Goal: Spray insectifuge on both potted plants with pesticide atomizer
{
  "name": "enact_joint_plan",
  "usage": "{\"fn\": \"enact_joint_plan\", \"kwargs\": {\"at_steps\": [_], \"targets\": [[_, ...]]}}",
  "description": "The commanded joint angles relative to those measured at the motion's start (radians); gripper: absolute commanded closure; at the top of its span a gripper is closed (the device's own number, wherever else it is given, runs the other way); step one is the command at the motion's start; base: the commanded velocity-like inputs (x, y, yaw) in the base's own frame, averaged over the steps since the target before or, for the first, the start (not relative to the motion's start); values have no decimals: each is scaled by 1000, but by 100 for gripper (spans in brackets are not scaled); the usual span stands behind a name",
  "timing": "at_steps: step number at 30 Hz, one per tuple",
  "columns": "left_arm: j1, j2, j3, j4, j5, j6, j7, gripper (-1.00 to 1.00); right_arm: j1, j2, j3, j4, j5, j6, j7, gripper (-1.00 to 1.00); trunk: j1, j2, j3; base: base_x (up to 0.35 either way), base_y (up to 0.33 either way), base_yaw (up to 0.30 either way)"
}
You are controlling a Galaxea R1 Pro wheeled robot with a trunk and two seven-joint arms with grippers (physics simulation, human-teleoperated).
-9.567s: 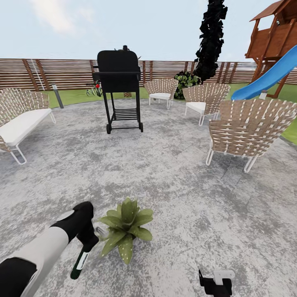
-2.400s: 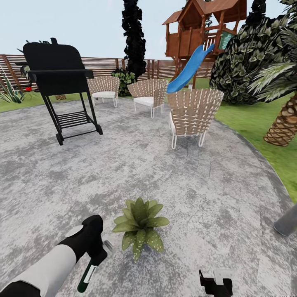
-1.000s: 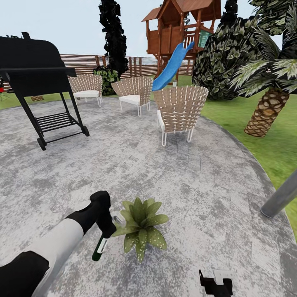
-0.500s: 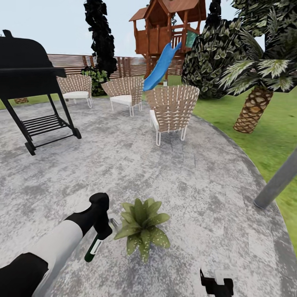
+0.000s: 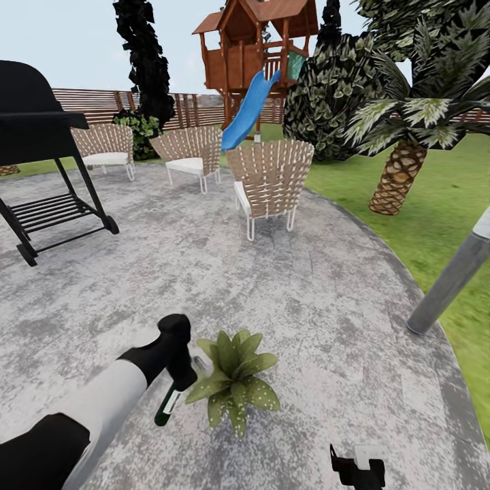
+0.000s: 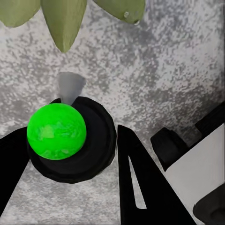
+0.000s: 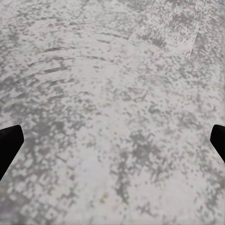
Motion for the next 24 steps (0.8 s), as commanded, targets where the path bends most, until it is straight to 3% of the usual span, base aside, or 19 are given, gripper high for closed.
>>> {"fn": "enact_joint_plan", "kwargs": {"at_steps": [1,5,9,16,21,24], "targets": [[2,0,0,3,-13,6,-10,100,-1,0,9,0,-6,-3,-4,-100,0,0,-1,0,0,-1],[7,16,4,9,-13,-1,-12,100,0,0,9,1,-6,-3,-4,-100,0,0,-1,0,0,0],[25,70,1,16,-7,-4,-12,100,0,0,9,2,-6,-3,-4,-100,0,0,-1,0,0,0],[79,81,1,26,-14,-5,-6,100,-1,-11,9,2,-6,-3,-4,-100,0,0,-1,0,0,0],[86,82,1,28,-4,-5,-5,100,0,-14,9,1,-6,-3,-4,-100,0,0,-1,0,0,0],[102,97,4,33,-4,-7,-4,100,0,-14,9,2,-6,-3,-4,-100,0,0,-1,0,0,0]]}}
